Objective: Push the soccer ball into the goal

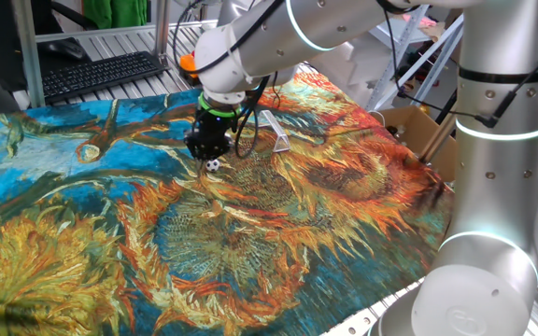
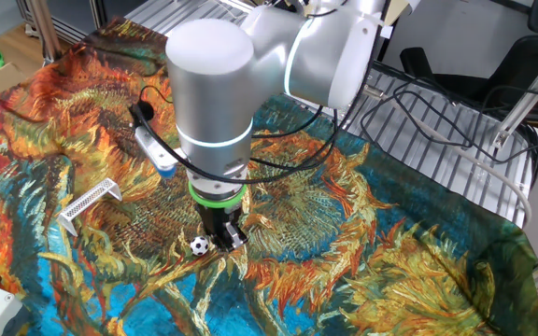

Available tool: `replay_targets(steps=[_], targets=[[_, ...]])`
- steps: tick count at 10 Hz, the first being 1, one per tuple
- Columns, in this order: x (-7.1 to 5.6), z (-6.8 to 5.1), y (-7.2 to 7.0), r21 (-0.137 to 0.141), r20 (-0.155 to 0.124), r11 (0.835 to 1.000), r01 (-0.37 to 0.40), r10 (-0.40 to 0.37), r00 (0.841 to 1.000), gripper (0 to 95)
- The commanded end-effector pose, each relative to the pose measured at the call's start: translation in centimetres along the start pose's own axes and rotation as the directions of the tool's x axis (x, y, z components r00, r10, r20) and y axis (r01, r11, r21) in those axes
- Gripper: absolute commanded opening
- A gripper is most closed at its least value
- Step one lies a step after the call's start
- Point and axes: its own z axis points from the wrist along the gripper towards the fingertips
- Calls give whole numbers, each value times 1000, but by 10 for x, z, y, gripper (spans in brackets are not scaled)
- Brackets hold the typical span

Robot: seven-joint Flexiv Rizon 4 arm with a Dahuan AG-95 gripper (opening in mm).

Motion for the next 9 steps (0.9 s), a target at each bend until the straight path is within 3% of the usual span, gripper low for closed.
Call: replay_targets(steps=[1, 5, 9], targets=[[-5, 5, 2, 23, 10, 994, 109, -109, 994, 0], [-14, 15, 2, 55, 11, 981, 185, -186, 982, 0], [-20, 21, -10, 61, 5, 974, 219, -219, 976, 0]])
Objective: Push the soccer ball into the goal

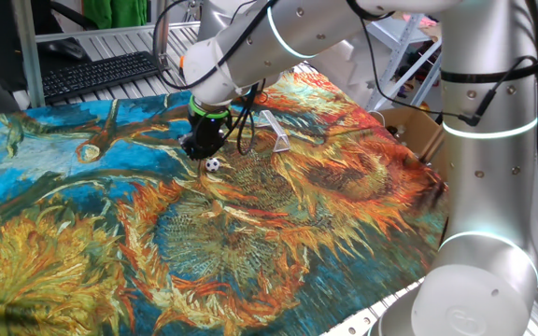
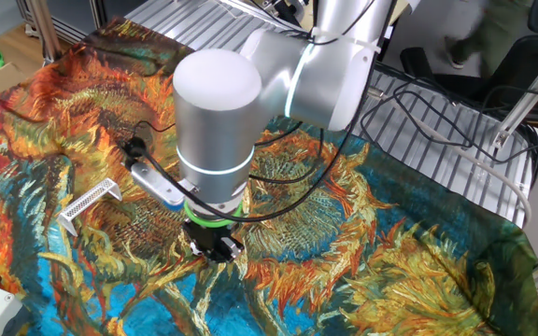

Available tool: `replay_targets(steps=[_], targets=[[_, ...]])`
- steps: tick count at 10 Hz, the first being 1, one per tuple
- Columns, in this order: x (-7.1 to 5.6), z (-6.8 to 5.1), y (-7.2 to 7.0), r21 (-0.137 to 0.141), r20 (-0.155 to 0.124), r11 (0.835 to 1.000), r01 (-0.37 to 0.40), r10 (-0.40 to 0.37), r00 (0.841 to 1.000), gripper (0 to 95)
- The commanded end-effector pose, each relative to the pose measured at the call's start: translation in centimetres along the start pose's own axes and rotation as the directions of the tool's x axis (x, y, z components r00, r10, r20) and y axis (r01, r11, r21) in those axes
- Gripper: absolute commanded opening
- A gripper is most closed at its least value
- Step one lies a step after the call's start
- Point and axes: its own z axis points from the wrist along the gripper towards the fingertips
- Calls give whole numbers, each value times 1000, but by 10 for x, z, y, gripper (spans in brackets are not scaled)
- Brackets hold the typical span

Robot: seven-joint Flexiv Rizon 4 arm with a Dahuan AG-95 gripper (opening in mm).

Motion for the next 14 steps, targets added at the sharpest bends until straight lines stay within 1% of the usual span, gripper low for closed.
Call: replay_targets(steps=[1, 2, 3, 5, 6, 7, 8, 9, 10, 12, 13, 14], targets=[[-1, 4, -8, -1, -3, 1000, 14, -14, 1000, 0], [-2, 4, -16, -2, -8, 1000, 26, -26, 1000, 0], [-4, 3, -20, -2, -12, 999, 34, -34, 999, 0], [-10, -1, -38, -4, -16, 998, 70, -70, 997, 0], [-12, -2, -43, -2, -19, 997, 81, -81, 997, 0], [-12, -3, -45, -5, -26, 998, 69, -69, 997, 0], [-11, -6, -42, -15, -30, 1000, 16, -16, 999, 0], [-10, -10, -37, -28, -36, 999, -18, 17, 999, 0], [-8, -15, -29, -61, -43, 996, -60, 58, 997, 0], [-1, -27, -10, -65, -51, 991, -119, 116, 992, 0], [3, -30, -3, -60, -65, 987, -147, 143, 988, 0], [9, -31, 0, -53, -83, 984, -170, 165, 983, 0]])
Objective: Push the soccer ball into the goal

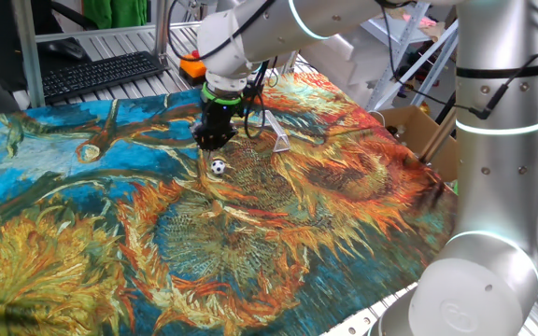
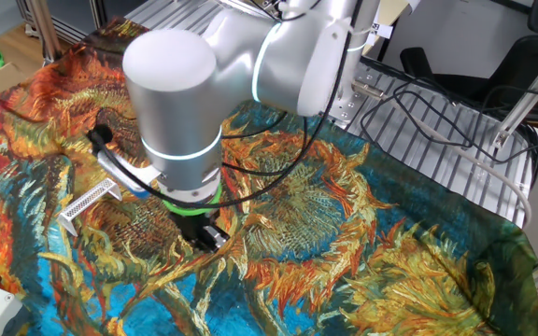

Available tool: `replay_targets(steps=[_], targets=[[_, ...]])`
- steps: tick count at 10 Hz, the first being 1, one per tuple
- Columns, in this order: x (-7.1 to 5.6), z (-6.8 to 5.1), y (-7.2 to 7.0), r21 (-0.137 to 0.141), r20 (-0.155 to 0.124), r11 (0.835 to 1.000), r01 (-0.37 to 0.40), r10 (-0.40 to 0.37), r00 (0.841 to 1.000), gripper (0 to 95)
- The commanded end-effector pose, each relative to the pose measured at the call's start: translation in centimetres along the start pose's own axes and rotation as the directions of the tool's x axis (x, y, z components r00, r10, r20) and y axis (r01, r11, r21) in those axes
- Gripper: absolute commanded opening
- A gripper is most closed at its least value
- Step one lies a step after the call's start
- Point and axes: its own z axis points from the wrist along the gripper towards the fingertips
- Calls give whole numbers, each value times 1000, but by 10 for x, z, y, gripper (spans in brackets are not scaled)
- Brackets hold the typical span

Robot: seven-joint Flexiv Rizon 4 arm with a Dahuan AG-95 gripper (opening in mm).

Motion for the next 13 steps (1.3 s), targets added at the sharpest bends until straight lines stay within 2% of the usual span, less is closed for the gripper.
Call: replay_targets(steps=[1, 7, 9, 12, 13], targets=[[21, -3, 10, -7, -21, 995, -98, 98, 995, 0], [52, 10, -3, -11, -26, 988, -156, 155, 987, 0], [57, 15, -6, -13, -24, 985, -171, 171, 985, 0], [54, 26, -11, -8, -13, 985, -170, 170, 985, 0], [47, 29, -18, -5, -9, 985, -170, 170, 985, 0]])
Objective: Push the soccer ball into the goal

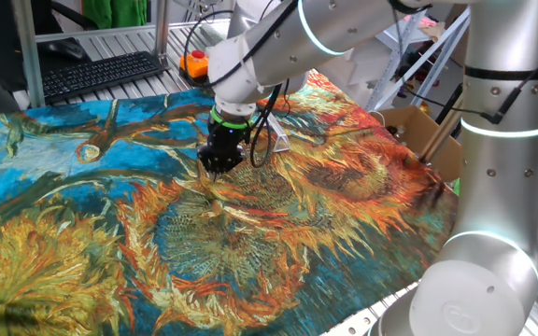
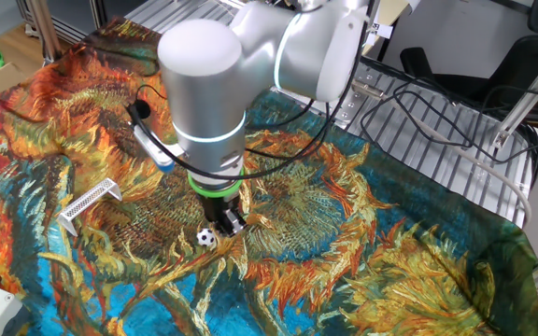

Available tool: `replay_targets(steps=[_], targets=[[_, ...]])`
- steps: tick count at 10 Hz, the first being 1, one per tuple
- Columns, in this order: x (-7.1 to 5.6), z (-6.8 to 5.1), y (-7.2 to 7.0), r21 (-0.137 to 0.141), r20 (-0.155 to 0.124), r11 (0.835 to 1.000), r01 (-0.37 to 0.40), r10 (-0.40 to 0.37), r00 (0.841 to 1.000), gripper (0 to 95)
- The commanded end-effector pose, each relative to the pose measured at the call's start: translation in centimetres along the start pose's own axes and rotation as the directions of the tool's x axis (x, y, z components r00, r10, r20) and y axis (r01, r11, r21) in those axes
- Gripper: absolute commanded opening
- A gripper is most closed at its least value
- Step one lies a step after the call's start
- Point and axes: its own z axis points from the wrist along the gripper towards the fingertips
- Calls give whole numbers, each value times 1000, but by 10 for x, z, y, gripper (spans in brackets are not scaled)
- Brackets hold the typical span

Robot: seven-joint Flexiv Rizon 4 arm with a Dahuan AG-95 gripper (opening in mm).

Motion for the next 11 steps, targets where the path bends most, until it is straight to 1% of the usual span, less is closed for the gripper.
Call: replay_targets(steps=[1, 3, 4, 5, 6, 7, 8, 9, 10, 11], targets=[[-12, 1, -9, 1, -5, 1000, -2, 2, 1000, 0], [-32, 0, -18, -3, -6, 1000, -13, 13, 1000, 0], [-37, -2, -19, -1, -6, 1000, -12, 12, 1000, 0], [-48, -8, -22, 0, -17, 1000, 3, -3, 1000, 0], [-50, -13, -22, 0, -18, 1000, 9, -9, 1000, 0], [-47, -19, -18, 4, -33, 1000, 16, -15, 999, 0], [-43, -26, -12, -2, -54, 1000, 25, -25, 998, 0], [-38, -30, -3, -9, -58, 1000, 15, -16, 998, 0], [-35, -34, 7, -4, -67, 1000, 8, -9, 998, 0], [-34, -37, 14, -7, -71, 1000, 15, -15, 997, 0]])
